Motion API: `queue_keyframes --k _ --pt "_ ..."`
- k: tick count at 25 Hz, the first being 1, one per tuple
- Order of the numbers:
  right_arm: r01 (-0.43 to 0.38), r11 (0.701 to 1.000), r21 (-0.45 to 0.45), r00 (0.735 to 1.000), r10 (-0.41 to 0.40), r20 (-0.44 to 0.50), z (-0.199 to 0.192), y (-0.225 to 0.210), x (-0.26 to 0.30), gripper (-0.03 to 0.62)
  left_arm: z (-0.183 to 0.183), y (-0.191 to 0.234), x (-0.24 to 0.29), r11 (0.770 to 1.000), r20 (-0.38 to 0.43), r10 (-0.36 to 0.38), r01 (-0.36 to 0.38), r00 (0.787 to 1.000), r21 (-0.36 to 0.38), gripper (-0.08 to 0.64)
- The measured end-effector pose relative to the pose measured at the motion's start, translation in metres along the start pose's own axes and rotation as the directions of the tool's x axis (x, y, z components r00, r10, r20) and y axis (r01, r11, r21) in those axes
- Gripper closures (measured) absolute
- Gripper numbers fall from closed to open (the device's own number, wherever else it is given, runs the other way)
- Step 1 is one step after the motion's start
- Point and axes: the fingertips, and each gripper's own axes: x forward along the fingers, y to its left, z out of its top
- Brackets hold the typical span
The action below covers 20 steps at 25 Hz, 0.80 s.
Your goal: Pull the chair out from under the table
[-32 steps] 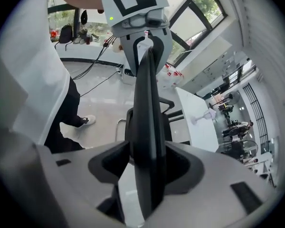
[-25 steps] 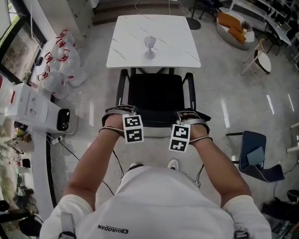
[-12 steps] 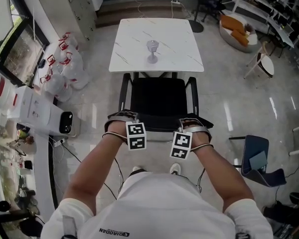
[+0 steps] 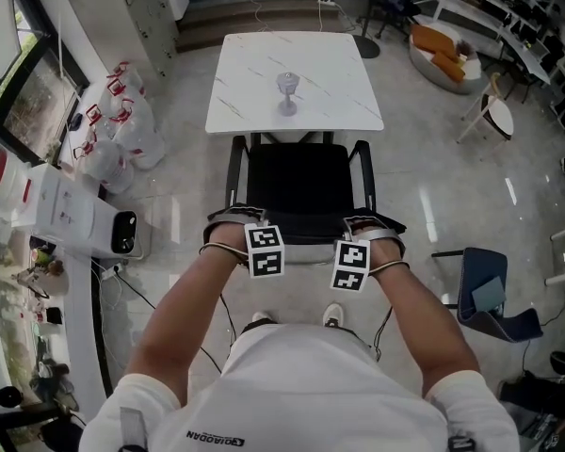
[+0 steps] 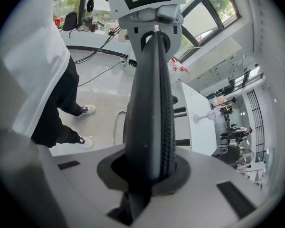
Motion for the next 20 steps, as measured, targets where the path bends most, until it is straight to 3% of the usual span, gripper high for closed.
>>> queue_keyframes --k 5,20 --pt "0.006 1.000 0.006 1.000 -0.006 0.000 0.0001 0.0008 0.0012 0.540 0.0010 -0.0047 0.0016 0.999 0.003 -0.038 0.038 0.999 0.003 0.463" --pt "0.009 1.000 0.012 1.000 -0.009 0.003 -0.0030 0.0050 -0.0036 0.541 0.0079 -0.0081 0.0000 0.999 0.009 -0.035 0.035 0.999 0.017 0.477"
